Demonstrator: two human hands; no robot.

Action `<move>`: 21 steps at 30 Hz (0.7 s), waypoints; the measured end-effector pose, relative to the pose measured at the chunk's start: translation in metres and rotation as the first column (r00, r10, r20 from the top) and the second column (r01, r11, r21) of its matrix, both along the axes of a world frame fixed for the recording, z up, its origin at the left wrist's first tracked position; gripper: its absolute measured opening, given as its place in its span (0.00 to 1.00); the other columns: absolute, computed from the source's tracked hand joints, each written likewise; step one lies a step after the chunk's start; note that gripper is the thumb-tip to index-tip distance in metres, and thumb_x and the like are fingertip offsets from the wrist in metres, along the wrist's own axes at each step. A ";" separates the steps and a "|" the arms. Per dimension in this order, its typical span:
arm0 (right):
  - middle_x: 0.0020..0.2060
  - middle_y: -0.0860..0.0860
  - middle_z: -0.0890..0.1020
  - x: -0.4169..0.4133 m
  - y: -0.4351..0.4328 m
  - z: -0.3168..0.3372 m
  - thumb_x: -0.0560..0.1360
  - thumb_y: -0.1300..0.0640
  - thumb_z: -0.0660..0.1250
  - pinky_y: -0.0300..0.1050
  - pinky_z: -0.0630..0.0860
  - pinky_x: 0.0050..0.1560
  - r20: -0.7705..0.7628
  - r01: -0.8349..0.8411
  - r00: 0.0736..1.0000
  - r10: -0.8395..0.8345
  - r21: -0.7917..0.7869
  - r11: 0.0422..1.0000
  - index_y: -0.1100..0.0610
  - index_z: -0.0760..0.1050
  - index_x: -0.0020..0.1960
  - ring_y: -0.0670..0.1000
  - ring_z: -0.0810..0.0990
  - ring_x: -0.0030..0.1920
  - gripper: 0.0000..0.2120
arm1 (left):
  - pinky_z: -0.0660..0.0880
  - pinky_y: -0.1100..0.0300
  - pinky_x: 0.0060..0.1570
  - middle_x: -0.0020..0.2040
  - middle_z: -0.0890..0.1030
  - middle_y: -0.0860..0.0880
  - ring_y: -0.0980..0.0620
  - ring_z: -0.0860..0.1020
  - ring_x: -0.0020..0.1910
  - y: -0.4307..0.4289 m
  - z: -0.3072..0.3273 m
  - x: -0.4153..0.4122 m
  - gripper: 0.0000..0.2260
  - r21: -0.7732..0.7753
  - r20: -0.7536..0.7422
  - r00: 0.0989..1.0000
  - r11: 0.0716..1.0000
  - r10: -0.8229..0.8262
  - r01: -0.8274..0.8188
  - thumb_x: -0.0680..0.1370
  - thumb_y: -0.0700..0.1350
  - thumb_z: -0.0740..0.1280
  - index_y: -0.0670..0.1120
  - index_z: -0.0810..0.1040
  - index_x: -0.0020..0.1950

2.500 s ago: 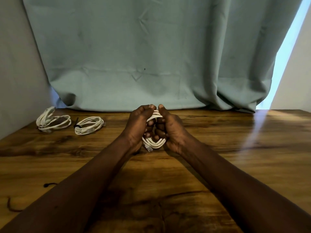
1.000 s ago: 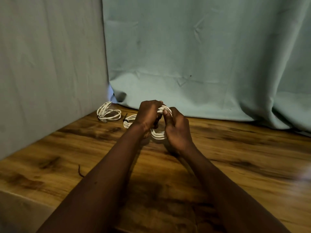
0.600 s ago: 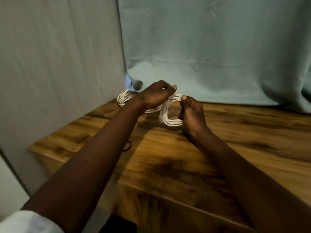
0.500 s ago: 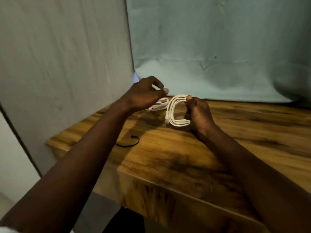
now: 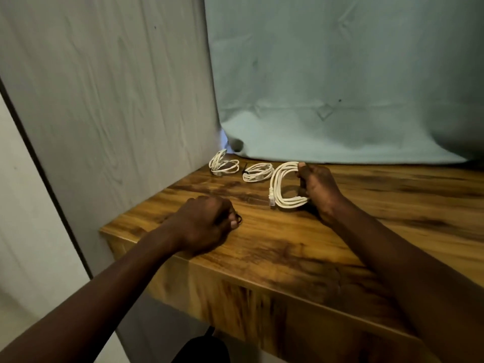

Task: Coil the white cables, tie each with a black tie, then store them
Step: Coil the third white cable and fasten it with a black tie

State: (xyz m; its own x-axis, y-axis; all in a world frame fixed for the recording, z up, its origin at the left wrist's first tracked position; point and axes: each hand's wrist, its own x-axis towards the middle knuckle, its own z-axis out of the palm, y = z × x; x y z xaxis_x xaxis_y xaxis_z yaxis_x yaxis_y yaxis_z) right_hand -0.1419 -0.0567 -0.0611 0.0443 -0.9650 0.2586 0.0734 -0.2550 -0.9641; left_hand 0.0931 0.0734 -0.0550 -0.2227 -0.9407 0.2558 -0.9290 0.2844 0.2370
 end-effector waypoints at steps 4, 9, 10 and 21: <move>0.23 0.47 0.68 -0.001 -0.004 0.000 0.85 0.54 0.61 0.42 0.63 0.27 -0.038 0.039 0.999 -0.040 -0.004 0.999 0.55 0.73 0.38 0.46 0.65 0.23 0.18 | 0.75 0.57 0.42 0.43 0.82 0.56 0.54 0.80 0.43 -0.006 0.011 -0.014 0.05 -0.235 -0.241 0.942 0.956 -0.235 0.178 0.81 0.52 0.64 0.53 0.77 0.49; 0.20 0.44 0.71 0.003 -0.003 -0.002 0.85 0.51 0.61 0.49 0.68 0.37 -0.178 0.069 0.981 -0.082 -0.079 0.994 0.55 0.75 0.36 0.49 0.69 0.26 0.19 | 0.70 0.66 0.42 0.44 0.80 0.57 0.58 0.77 0.43 -0.035 0.038 -0.041 0.04 -0.260 0.022 0.924 0.890 -0.382 0.374 0.82 0.49 0.67 0.50 0.80 0.51; 0.20 0.44 0.70 0.003 -0.001 -0.001 0.85 0.51 0.60 0.49 0.69 0.37 -0.191 0.063 0.978 -0.079 -0.090 0.994 0.56 0.75 0.37 0.49 0.69 0.27 0.19 | 0.71 0.65 0.42 0.45 0.80 0.56 0.58 0.76 0.43 -0.043 0.040 -0.044 0.05 -0.255 0.097 0.920 0.884 -0.379 0.391 0.82 0.50 0.67 0.50 0.80 0.51; 0.30 0.50 0.75 0.011 0.008 0.000 0.85 0.49 0.59 0.52 0.72 0.42 -0.291 0.060 0.952 -0.095 -0.129 0.990 0.59 0.78 0.42 0.54 0.75 0.35 0.19 | 0.75 0.51 0.42 0.44 0.79 0.49 0.47 0.79 0.41 -0.092 0.044 -0.047 0.04 -0.435 0.445 0.850 0.761 -0.284 0.482 0.77 0.45 0.74 0.48 0.81 0.50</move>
State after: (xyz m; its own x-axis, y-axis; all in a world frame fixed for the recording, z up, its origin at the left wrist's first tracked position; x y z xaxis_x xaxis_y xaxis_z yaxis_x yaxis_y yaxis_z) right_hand -0.1304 -0.0492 -0.0611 0.0624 -0.9320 0.3572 -0.2350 -0.3615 -0.9023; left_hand 0.0460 -0.0181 -0.0113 -0.6974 -0.5034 0.5101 -0.7032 0.6181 -0.3514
